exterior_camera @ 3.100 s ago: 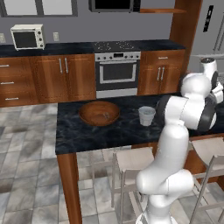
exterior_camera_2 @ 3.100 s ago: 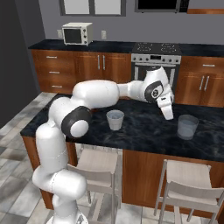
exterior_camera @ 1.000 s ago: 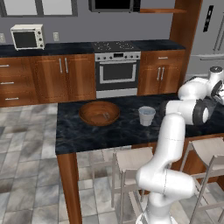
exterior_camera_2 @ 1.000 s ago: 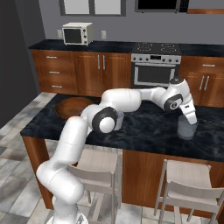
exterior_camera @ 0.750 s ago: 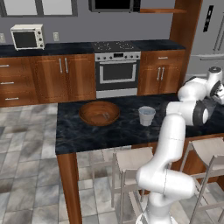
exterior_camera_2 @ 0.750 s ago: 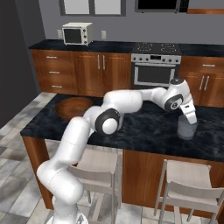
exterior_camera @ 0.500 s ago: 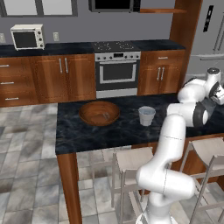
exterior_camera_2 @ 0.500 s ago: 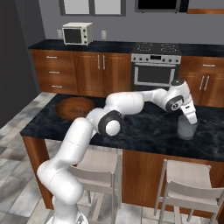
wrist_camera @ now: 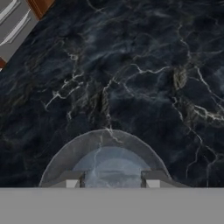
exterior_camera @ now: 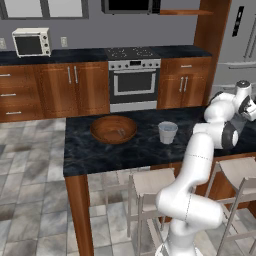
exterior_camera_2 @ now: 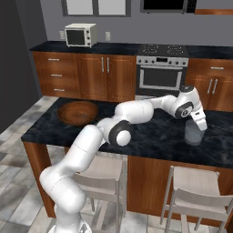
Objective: There are four ice cubes in the ice bowl. Place two ice cubes in each glass of water.
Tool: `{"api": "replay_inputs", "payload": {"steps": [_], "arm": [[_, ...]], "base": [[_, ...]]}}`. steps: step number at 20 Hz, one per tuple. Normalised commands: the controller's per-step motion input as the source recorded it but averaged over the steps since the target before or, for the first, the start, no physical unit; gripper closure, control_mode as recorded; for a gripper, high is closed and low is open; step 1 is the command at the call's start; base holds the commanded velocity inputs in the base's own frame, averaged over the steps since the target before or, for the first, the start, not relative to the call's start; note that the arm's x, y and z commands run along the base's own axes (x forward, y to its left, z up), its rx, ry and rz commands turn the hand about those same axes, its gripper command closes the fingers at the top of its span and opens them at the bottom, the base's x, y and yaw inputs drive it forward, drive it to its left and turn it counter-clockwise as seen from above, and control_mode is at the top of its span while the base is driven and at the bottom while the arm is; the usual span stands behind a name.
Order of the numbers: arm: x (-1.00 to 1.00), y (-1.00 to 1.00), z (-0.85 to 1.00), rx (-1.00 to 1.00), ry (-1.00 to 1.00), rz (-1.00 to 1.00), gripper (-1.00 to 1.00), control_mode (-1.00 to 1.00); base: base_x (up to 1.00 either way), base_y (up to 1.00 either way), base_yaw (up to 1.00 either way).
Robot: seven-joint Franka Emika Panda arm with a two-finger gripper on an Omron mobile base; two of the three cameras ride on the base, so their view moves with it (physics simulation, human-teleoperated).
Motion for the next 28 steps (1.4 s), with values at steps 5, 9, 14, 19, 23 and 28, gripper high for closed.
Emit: {"api": "replay_inputs", "payload": {"steps": [5, 9, 14, 19, 23, 28], "arm": [[0.22, -0.04, -0.14, 0.0, 0.0, 0.0, 1.0, -1.0], [0.25, -0.04, -0.13, 0.0, 0.0, 0.0, 1.0, -1.0], [0.29, -0.08, -0.09, 0.0, 0.0, 0.0, 1.0, -1.0], [0.27, -0.11, -0.04, 0.0, 0.0, 0.0, 1.0, -1.0], [0.13, -0.05, 0.0, 0.0, 0.0, 0.0, -1.0, -1.0], [-0.03, 0.07, 0.0, 0.0, 0.0, 0.02, -1.0, -1.0]], "base": [[0.0, 0.0, 0.0], [0.0, 0.0, 0.0], [0.0, 0.0, 0.0], [0.0, 0.0, 0.0], [0.0, 0.0, 0.0], [0.0, 0.0, 0.0]]}}
